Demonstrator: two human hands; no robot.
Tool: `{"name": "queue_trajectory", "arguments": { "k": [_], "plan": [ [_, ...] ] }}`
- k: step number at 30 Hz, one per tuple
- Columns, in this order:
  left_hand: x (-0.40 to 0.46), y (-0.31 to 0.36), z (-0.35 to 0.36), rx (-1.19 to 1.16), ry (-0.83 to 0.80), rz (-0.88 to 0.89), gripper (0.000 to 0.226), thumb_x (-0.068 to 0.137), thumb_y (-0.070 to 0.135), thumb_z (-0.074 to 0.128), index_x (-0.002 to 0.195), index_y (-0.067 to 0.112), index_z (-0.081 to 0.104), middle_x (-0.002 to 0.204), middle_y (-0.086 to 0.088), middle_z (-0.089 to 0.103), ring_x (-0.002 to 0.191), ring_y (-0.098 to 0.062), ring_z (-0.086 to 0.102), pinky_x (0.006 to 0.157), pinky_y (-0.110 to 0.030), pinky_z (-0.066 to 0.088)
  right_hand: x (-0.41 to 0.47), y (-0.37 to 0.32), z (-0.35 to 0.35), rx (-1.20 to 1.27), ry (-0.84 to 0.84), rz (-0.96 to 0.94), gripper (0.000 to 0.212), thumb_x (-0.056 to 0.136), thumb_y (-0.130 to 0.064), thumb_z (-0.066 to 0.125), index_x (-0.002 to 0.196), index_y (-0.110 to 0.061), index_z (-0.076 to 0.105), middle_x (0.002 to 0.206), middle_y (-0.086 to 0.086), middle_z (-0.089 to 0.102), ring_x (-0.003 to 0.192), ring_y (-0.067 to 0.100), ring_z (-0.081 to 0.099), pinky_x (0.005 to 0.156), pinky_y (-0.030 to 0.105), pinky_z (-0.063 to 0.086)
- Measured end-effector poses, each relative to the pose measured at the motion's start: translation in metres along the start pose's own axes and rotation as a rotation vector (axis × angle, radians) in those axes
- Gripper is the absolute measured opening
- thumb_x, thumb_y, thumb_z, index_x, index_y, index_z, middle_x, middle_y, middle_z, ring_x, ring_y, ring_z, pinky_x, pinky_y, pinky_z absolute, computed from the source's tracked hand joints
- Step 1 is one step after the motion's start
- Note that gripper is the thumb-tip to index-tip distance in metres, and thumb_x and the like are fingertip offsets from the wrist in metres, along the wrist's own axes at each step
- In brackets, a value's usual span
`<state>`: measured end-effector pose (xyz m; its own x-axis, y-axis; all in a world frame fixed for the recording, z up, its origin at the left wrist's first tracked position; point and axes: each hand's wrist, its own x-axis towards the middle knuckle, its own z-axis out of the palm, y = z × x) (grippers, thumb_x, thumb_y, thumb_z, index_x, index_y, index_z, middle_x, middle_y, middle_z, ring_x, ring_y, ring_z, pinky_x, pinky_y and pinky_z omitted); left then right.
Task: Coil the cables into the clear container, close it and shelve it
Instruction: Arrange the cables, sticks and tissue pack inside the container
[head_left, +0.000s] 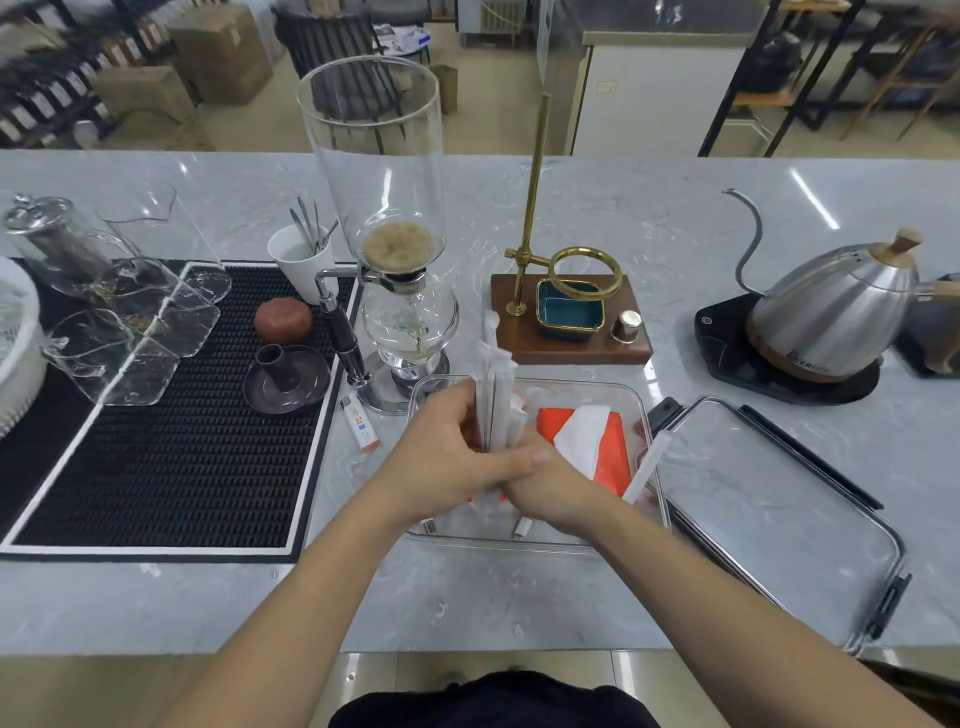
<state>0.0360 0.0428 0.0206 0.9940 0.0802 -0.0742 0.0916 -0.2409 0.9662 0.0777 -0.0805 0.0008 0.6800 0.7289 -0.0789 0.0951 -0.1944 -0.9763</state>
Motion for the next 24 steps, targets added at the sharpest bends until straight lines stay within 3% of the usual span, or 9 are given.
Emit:
{"name": "queue_trajectory", "arguments": {
  "k": [3, 6, 8, 10, 13, 16, 21, 24],
  "plan": [
    [-0.001, -0.009, 0.002, 0.08, 0.072, -0.033, 0.033, 0.071, 0.023, 0.084, 0.097, 0.01, 0.069, 0.073, 0.002, 0.069, 0.051, 0.001, 0.059, 0.051, -0.022, 0.044, 0.003, 0.0, 0.003, -0.021, -0.023, 0.012, 0.026, 0.084, 0.011, 0.044, 0.093, -0.004, 0.063, 0.077, -0.002, 0.063, 0.065, -0.007, 0.059, 0.062, 0.014, 0.05],
    [-0.005, -0.013, 0.0, 0.096, 0.064, -0.029, 0.036, 0.067, 0.034, 0.078, 0.096, 0.014, 0.073, 0.086, 0.0, 0.076, 0.077, -0.008, 0.071, 0.069, -0.035, 0.058, 0.002, 0.004, 0.005, -0.022, -0.056, -0.005, 0.027, 0.083, 0.001, 0.055, 0.092, -0.024, 0.063, 0.083, -0.015, 0.064, 0.079, -0.01, 0.062, 0.071, 0.014, 0.05],
    [-0.009, -0.013, 0.0, 0.086, 0.06, -0.017, 0.031, 0.065, 0.032, 0.079, 0.093, 0.02, 0.072, 0.09, 0.002, 0.076, 0.086, -0.01, 0.072, 0.08, -0.034, 0.058, 0.003, 0.008, 0.006, -0.058, -0.059, 0.013, 0.037, 0.085, 0.004, 0.057, 0.087, -0.032, 0.061, 0.08, -0.022, 0.065, 0.082, -0.012, 0.06, 0.073, 0.012, 0.048],
    [-0.009, -0.013, 0.0, 0.07, 0.057, 0.027, 0.021, 0.066, 0.026, 0.082, 0.082, 0.026, 0.069, 0.094, 0.003, 0.076, 0.09, -0.01, 0.071, 0.083, -0.033, 0.056, 0.003, 0.009, 0.007, -0.073, -0.05, 0.012, 0.038, 0.087, 0.008, 0.057, 0.094, -0.03, 0.061, 0.088, -0.022, 0.066, 0.086, -0.014, 0.057, 0.077, 0.007, 0.045],
    [-0.01, -0.015, -0.002, 0.075, 0.045, 0.1, 0.024, 0.069, 0.014, 0.084, 0.076, 0.029, 0.066, 0.097, 0.005, 0.076, 0.094, -0.008, 0.07, 0.084, -0.027, 0.053, 0.003, 0.006, 0.009, -0.077, -0.031, -0.021, 0.036, 0.089, 0.005, 0.058, 0.106, -0.026, 0.054, 0.106, -0.012, 0.059, 0.096, -0.023, 0.052, 0.083, -0.003, 0.036],
    [-0.011, -0.017, -0.003, 0.08, 0.042, 0.13, 0.025, 0.071, 0.011, 0.083, 0.078, 0.03, 0.068, 0.097, 0.005, 0.075, 0.095, -0.008, 0.069, 0.086, -0.026, 0.053, 0.0, 0.009, 0.007, -0.106, -0.036, -0.042, 0.045, 0.086, 0.008, 0.065, 0.105, -0.032, 0.053, 0.103, -0.023, 0.055, 0.097, -0.026, 0.052, 0.085, 0.001, 0.04],
    [-0.011, -0.02, 0.0, 0.053, 0.036, 0.128, 0.019, 0.078, 0.015, 0.075, 0.081, 0.032, 0.069, 0.098, 0.006, 0.074, 0.098, -0.011, 0.069, 0.089, -0.036, 0.053, 0.001, 0.007, 0.007, -0.139, -0.099, -0.047, 0.031, 0.087, 0.007, 0.056, 0.098, -0.022, 0.058, 0.092, -0.018, 0.059, 0.089, -0.012, 0.058, 0.08, 0.009, 0.046],
    [-0.013, -0.02, -0.001, 0.047, 0.014, 0.13, 0.012, 0.085, 0.017, 0.068, 0.096, 0.022, 0.071, 0.103, 0.005, 0.072, 0.103, -0.014, 0.066, 0.092, -0.037, 0.051, 0.002, 0.006, 0.006, -0.158, -0.147, -0.061, 0.03, 0.085, 0.014, 0.048, 0.102, -0.009, 0.059, 0.091, -0.014, 0.059, 0.088, -0.008, 0.058, 0.082, 0.013, 0.049]
  ]
}}
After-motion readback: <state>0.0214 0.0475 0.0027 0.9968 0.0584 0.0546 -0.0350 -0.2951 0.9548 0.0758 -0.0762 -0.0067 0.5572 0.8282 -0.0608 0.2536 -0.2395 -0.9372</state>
